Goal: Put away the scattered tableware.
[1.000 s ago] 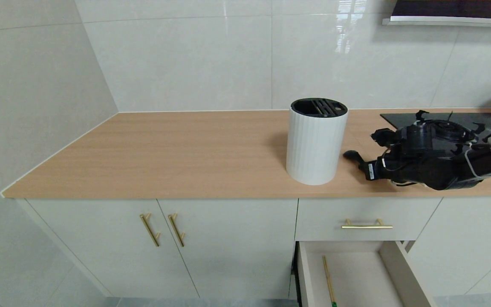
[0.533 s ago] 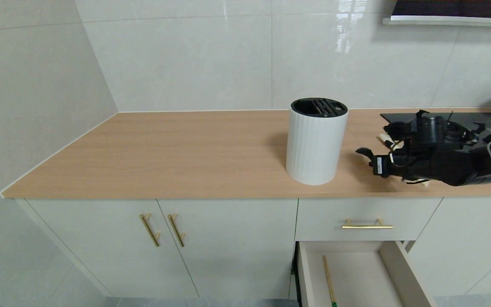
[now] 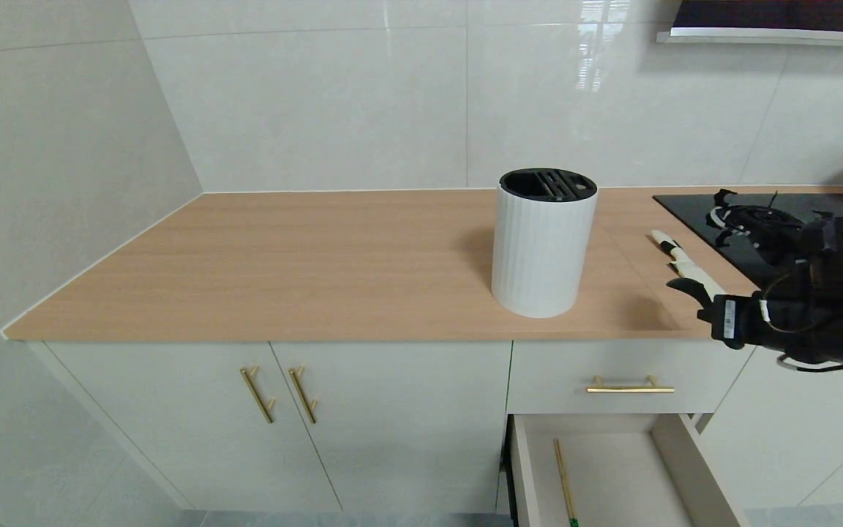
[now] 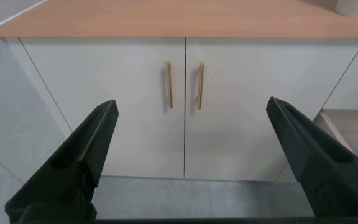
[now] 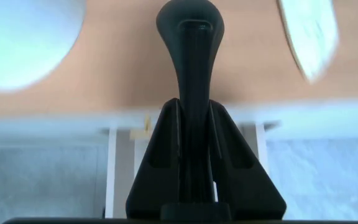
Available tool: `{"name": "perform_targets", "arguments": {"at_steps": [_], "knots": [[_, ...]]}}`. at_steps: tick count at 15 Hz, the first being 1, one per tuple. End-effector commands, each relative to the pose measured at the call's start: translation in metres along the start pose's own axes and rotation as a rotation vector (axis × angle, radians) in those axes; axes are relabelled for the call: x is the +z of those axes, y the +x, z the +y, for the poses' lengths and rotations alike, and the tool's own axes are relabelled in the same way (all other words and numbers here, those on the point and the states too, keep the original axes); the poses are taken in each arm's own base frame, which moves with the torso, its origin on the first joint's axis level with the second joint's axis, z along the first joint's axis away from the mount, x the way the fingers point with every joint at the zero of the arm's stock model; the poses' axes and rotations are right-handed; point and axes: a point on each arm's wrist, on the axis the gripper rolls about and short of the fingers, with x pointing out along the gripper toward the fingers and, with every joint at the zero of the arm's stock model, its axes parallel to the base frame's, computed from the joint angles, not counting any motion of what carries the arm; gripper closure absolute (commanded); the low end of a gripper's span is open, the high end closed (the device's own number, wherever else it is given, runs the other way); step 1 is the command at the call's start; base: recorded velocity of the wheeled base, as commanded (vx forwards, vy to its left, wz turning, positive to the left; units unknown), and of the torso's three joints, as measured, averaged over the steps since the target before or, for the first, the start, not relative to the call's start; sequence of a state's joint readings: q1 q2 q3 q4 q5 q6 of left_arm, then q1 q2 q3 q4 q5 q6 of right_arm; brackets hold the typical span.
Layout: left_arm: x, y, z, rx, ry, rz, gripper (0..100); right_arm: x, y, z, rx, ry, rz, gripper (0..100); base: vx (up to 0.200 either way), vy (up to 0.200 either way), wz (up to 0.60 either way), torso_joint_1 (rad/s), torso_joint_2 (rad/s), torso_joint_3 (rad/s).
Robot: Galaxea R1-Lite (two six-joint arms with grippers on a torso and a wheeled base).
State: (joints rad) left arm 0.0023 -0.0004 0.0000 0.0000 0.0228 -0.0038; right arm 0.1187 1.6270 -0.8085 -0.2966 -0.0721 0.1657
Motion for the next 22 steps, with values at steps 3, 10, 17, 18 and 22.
{"name": "perform_targets", "arguments": {"at_steps": [3,10,17,18,22], "knots": [[0.000,0.000,0.000,0.001,-0.001,-0.001,0,-0.051,-0.064,0.012,0.085,-0.059,0.029,100,0.000,0.000,0.00,0.000,0.00,0.000],[0.000,0.000,0.000,0.001,-0.001,0.000,0,-0.077,-0.057,0.009,0.077,-0.106,0.136,100,0.000,0.000,0.00,-0.109,0.25,0.145],[0.000,0.000,0.000,0.001,-0.001,0.000,0,-0.097,-0.044,0.014,0.096,-0.192,0.243,100,0.000,0.000,0.00,-0.197,0.49,0.291],[0.000,0.000,0.000,0.001,-0.001,0.000,0,-0.100,-0.039,0.015,0.090,-0.196,0.267,100,0.000,0.000,0.00,-0.173,0.47,0.295],[0.000,0.000,0.000,0.001,-0.001,0.000,0,-0.112,-0.016,0.016,0.072,-0.197,0.340,100,0.000,0.000,0.00,-0.155,0.46,0.300]]}}
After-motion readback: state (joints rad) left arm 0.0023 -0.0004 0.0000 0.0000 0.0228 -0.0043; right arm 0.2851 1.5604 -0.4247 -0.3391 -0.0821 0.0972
